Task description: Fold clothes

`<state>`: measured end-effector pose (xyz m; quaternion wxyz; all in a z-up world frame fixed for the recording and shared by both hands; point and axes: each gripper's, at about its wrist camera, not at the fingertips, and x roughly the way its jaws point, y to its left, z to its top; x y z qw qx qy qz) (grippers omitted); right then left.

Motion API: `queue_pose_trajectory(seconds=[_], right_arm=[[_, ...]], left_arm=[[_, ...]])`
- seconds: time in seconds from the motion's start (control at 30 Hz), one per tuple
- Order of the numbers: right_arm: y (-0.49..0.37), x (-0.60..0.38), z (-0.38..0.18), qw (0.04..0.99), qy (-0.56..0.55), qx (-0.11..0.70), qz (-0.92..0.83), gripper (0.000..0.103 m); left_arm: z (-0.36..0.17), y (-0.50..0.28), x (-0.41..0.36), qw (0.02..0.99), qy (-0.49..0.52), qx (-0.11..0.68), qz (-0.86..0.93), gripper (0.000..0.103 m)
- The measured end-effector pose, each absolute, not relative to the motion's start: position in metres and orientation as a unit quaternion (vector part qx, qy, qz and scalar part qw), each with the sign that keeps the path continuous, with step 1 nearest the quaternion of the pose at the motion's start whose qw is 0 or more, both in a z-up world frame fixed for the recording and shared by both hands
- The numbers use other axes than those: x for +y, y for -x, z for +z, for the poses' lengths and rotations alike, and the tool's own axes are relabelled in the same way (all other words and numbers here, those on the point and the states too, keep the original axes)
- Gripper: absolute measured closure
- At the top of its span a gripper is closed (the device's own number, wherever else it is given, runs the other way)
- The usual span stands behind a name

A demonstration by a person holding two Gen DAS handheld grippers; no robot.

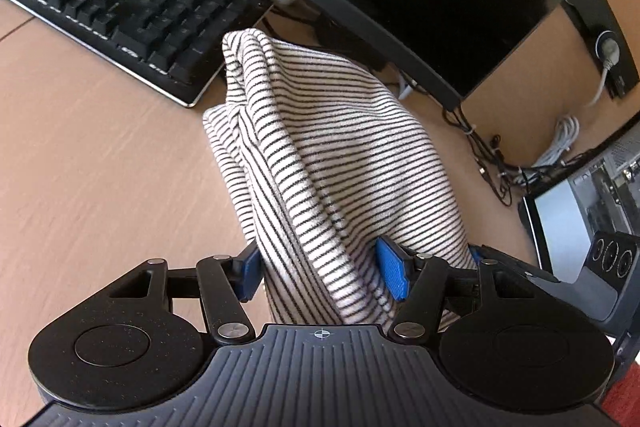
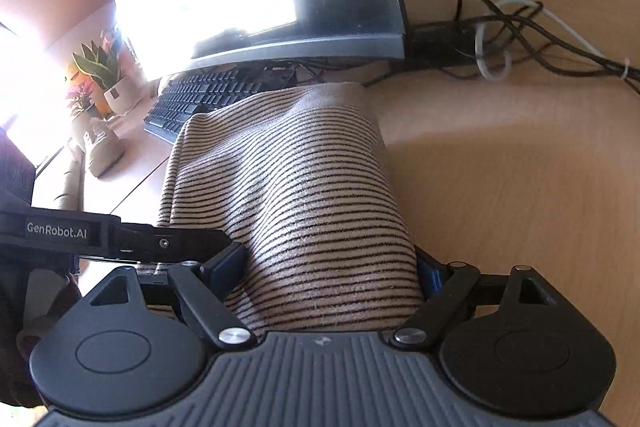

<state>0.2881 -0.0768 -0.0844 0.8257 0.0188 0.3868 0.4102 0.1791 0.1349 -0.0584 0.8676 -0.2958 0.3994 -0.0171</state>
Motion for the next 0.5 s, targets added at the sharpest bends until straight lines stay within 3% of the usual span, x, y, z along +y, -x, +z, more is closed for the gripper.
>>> queue_pose_trajectory(seconds=[0.23, 0.43, 0.5], right_arm=[[-0.294, -0.082, -0.076, 0.832, 0.004, 0.374, 0.409, 0.018], [-0.269, -0.096, -0.055, 0.861, 0.044, 0.322, 0.391, 0.017], [-0.254, -0.100, -0.045, 0.874, 0.060, 0.278, 0.395, 0.028]], left_arm=[[-0.038, -0.178, 0.133, 0.877, 0.276, 0.392, -0.027, 0.040], [0.015, -0.166, 0.155, 0.918, 0.229, 0.323, -0.021, 0.041], [0.021, -0.177, 0.157, 0.921, 0.227, 0.315, -0.027, 0.041]])
